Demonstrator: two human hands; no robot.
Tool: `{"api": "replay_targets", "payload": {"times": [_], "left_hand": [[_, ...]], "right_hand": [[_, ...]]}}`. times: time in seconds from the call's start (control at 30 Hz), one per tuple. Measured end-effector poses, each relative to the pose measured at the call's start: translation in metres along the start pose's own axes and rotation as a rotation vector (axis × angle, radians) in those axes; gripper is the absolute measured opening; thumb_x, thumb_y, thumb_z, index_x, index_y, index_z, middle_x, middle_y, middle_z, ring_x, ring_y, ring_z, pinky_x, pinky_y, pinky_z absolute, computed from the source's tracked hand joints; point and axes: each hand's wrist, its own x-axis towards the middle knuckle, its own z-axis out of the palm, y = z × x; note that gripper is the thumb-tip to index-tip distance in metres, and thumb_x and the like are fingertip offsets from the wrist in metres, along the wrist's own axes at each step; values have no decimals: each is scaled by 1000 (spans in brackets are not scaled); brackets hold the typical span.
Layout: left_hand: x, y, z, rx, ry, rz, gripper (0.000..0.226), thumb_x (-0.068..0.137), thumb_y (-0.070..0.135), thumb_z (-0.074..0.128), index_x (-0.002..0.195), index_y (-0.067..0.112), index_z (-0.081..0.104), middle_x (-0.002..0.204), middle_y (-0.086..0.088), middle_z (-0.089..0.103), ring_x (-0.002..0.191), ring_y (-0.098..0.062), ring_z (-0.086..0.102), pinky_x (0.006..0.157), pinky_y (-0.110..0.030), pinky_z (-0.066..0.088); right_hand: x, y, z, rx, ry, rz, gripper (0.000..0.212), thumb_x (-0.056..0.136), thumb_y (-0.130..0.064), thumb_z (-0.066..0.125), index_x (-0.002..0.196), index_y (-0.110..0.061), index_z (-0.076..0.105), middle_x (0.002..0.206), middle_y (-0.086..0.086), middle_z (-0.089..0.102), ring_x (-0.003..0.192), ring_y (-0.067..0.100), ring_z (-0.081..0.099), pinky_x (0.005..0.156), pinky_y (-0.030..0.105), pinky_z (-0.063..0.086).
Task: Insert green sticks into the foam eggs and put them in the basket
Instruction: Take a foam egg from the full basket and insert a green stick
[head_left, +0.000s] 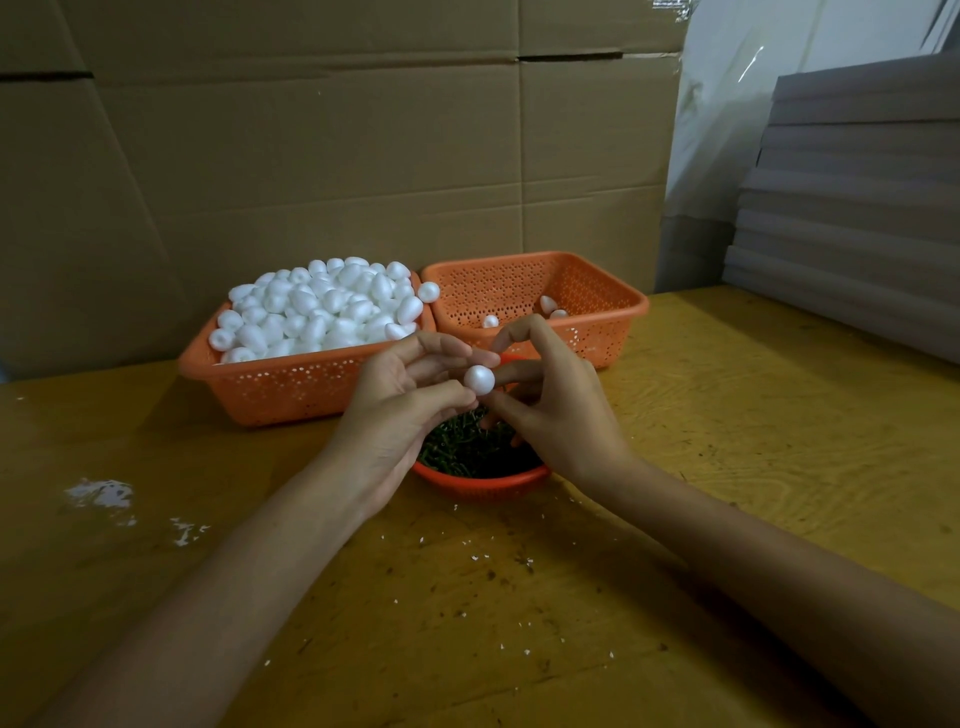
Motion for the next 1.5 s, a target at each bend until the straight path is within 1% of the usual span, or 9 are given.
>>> {"api": "replay_targets", "payload": {"times": [0.1, 0.23, 0.37, 0.53, 0.7, 1.07, 1.2, 1.37, 1.5], "left_hand": [[-1, 0, 2, 30, -6, 15, 33, 88, -20, 62, 101, 10, 62, 112, -12, 79, 116, -18, 73, 85, -24, 60], [-2, -1, 3, 77, -8, 29, 33, 87, -19, 64, 101, 11, 63, 111, -10, 79, 118, -17, 72, 94, -29, 57], [-3, -2, 3, 110, -17, 48, 32, 85, -19, 67, 101, 8, 63, 110, -9, 80, 117, -17, 72, 82, -24, 59], [-3, -4, 3, 150, -22, 75, 31, 84, -18, 71, 100, 8, 64, 109, -9, 80, 114, -15, 73, 76, -18, 58], [-1, -5, 1, 173, -29, 86, 31, 83, -17, 74, 98, 9, 65, 109, -8, 80, 115, -16, 72, 76, -20, 59], [-2, -5, 0, 179, -7, 59, 29, 81, 1, 83, 99, 16, 67, 113, -6, 80, 119, -17, 71, 114, -50, 45], [-2, -4, 2, 160, 13, 43, 26, 81, 8, 86, 97, 18, 67, 113, -5, 80, 118, -18, 71, 107, -46, 51], [-1, -5, 3, 145, 42, 41, 24, 84, 3, 82, 98, 12, 65, 112, -6, 80, 112, -20, 74, 83, -29, 58], [-1, -5, 3, 127, 54, 31, 25, 84, -1, 81, 97, 11, 64, 112, -7, 80, 108, -21, 76, 82, -28, 61]], "right_hand": [[0, 0, 0, -6, 1, 5, 31, 95, -13, 76, 110, -16, 50, 88, -5, 80, 70, 8, 76, 58, 36, 62], [0, 0, -1, -2, -20, 10, 31, 95, -9, 75, 109, -14, 48, 87, -3, 79, 70, 10, 76, 57, 42, 62], [1, 2, -1, -31, -43, 20, 32, 96, -8, 73, 105, -20, 44, 78, -3, 77, 65, 17, 75, 55, 53, 58], [2, 4, 0, -21, -65, 29, 33, 97, -8, 71, 107, -23, 43, 78, -1, 77, 62, 21, 74, 53, 54, 56], [2, 5, -1, 2, -79, 38, 33, 97, -12, 72, 107, -25, 42, 81, -1, 78, 63, 14, 76, 52, 52, 59], [2, 4, -1, -17, -96, 71, 33, 97, -17, 73, 109, -23, 43, 84, -6, 77, 59, 15, 74, 57, 52, 59], [2, 3, -2, -17, -100, 71, 33, 97, -17, 73, 109, -21, 43, 84, -6, 77, 59, 16, 74, 58, 53, 59], [2, 2, -2, -10, -102, 81, 32, 98, -20, 73, 111, -20, 43, 92, -6, 79, 59, 18, 74, 62, 52, 61], [2, 0, -3, 14, -93, 85, 32, 98, -18, 73, 111, -19, 44, 90, -5, 79, 57, 19, 73, 60, 45, 61]]}}
